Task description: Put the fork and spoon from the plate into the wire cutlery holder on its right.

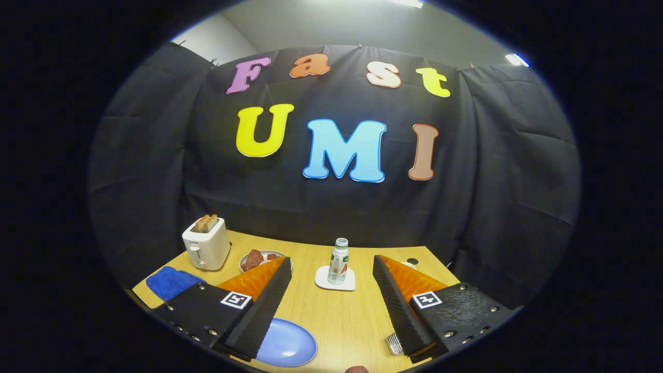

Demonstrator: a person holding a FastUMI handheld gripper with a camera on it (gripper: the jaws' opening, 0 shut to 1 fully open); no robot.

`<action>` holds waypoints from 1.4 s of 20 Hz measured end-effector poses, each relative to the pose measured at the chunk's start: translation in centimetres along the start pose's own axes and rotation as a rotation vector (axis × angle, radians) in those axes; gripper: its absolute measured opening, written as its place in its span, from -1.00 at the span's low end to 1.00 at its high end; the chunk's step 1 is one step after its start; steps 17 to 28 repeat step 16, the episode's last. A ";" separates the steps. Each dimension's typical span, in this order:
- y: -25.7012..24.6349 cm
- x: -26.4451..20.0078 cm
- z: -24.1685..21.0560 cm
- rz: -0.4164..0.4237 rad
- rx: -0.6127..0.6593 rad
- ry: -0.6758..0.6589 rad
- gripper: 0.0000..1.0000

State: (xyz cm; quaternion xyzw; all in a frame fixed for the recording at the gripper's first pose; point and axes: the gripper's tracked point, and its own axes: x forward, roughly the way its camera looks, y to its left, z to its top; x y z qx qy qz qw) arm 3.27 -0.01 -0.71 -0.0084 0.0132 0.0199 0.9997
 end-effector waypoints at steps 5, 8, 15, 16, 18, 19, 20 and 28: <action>1.5 -1.6 1.4 -0.021 0.056 -0.155 0.93; 1.2 -2.3 1.4 -0.048 0.043 -0.156 0.93; 4.2 -2.2 1.1 0.024 0.036 -0.139 0.94; 4.7 -2.2 0.9 0.037 0.034 -0.132 0.94; 4.7 -2.2 0.9 0.037 0.034 -0.132 0.94; 4.7 -2.2 0.9 0.037 0.034 -0.132 0.94; 4.7 -2.2 0.9 0.037 0.034 -0.132 0.94; 4.7 -2.2 0.9 0.037 0.034 -0.132 0.94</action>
